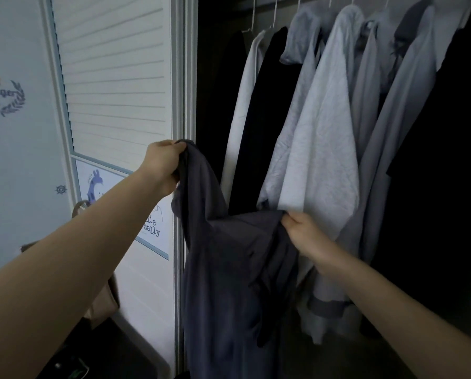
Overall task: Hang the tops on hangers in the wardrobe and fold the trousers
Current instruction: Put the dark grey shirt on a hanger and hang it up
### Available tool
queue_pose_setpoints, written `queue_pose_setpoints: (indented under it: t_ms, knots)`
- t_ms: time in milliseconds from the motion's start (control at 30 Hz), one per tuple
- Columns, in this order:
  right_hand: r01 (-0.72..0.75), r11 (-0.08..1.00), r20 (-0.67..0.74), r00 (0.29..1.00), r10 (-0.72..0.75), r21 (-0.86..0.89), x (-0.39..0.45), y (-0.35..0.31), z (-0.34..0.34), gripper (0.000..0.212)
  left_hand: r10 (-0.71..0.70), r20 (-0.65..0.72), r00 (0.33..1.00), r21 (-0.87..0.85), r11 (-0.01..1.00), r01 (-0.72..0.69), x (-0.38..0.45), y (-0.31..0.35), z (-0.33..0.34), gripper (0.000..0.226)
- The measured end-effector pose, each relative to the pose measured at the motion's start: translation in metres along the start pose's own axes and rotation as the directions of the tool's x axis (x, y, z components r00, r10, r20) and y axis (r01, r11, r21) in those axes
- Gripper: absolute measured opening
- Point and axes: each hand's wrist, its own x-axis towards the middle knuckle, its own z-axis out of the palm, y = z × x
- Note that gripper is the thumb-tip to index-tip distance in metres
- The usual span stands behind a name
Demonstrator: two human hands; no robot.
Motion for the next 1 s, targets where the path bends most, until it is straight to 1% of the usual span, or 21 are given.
queue_pose_setpoints:
  t_ms: [100,200,300,367,433,500,533,600,633,700,767,833,867,900,933,967,1000]
  knots:
    - [-0.090,0.970,-0.075,0.991,0.109,0.225,0.006,-0.008,-0.017,0.030,-0.002,-0.023,1.000,0.082,0.997,0.003,0.004,-0.003,-0.009,0.024]
    - [-0.109,0.935,-0.099,0.984,0.151,0.338,0.011,-0.020,-0.037,0.029,0.016,-0.041,0.999,0.134,0.991,-0.010,0.008,-0.007,-0.018,0.022]
    - [-0.096,0.927,-0.099,0.985,0.140,0.362,0.017,-0.034,-0.054,0.026,0.026,-0.053,0.998,0.184,0.983,-0.016,0.013,-0.010,-0.025,0.020]
    - [-0.087,0.942,-0.129,0.983,0.135,0.325,0.021,-0.042,-0.064,0.024,0.069,-0.070,0.995,0.292,0.955,-0.045,0.018,-0.011,-0.029,0.016]
    - [-0.091,0.942,-0.153,0.977,0.146,0.322,0.022,-0.047,-0.073,0.020,0.159,-0.066,0.985,0.451,0.885,-0.113,0.023,-0.012,-0.032,0.012]
    - [-0.093,0.929,-0.147,0.977,0.155,0.359,0.020,-0.048,-0.083,0.018,0.242,-0.029,0.970,0.615,0.769,-0.173,0.026,-0.014,-0.036,0.013]
    - [-0.083,0.920,-0.144,0.979,0.148,0.382,0.020,-0.048,-0.088,0.018,0.253,-0.010,0.967,0.665,0.724,-0.182,0.026,-0.014,-0.037,0.013]
    - [-0.050,0.906,-0.159,0.979,0.128,0.420,0.020,-0.048,-0.096,0.022,0.213,0.018,0.977,0.681,0.713,-0.168,0.027,-0.016,-0.039,0.013]
    - [-0.039,0.900,-0.186,0.973,0.133,0.434,0.021,-0.049,-0.099,0.026,0.182,0.031,0.983,0.680,0.717,-0.154,0.027,-0.018,-0.039,0.014]
    - [-0.012,0.908,-0.266,0.954,0.136,0.420,0.023,-0.050,-0.105,0.026,0.121,0.039,0.992,0.691,0.713,-0.115,0.027,-0.019,-0.037,0.015]
    - [0.033,0.933,-0.319,0.944,0.089,0.357,0.026,-0.048,-0.109,0.032,0.074,0.020,0.997,0.667,0.742,-0.069,0.025,-0.019,-0.034,0.011]
    - [0.049,0.959,-0.334,0.941,0.049,0.279,0.029,-0.045,-0.113,0.042,0.023,-0.013,1.000,0.569,0.822,-0.012,0.020,-0.018,-0.027,0.002]
    - [0.065,0.969,-0.349,0.937,0.023,0.239,0.030,-0.045,-0.115,0.047,-0.014,-0.017,1.000,0.480,0.877,0.021,0.016,-0.016,-0.023,0.005]
    - [0.088,0.981,-0.360,0.933,-0.021,0.172,0.031,-0.045,-0.116,0.047,-0.059,0.002,0.998,0.358,0.932,0.054,0.012,-0.013,-0.018,0.007]
    - [0.112,0.991,-0.362,0.929,-0.078,0.073,0.031,-0.046,-0.115,0.042,-0.096,0.048,0.994,0.224,0.971,0.083,0.007,-0.009,-0.010,0.006]
    - [0.135,0.990,-0.356,0.924,-0.141,-0.041,0.029,-0.050,-0.112,0.035,-0.114,0.104,0.988,0.116,0.988,0.102,0.001,-0.003,0.000,0.006]
    - [0.146,0.978,-0.331,0.925,-0.189,-0.150,0.025,-0.053,-0.105,0.031,-0.112,0.164,0.980,0.054,0.993,0.104,-0.005,0.002,0.012,0.005]
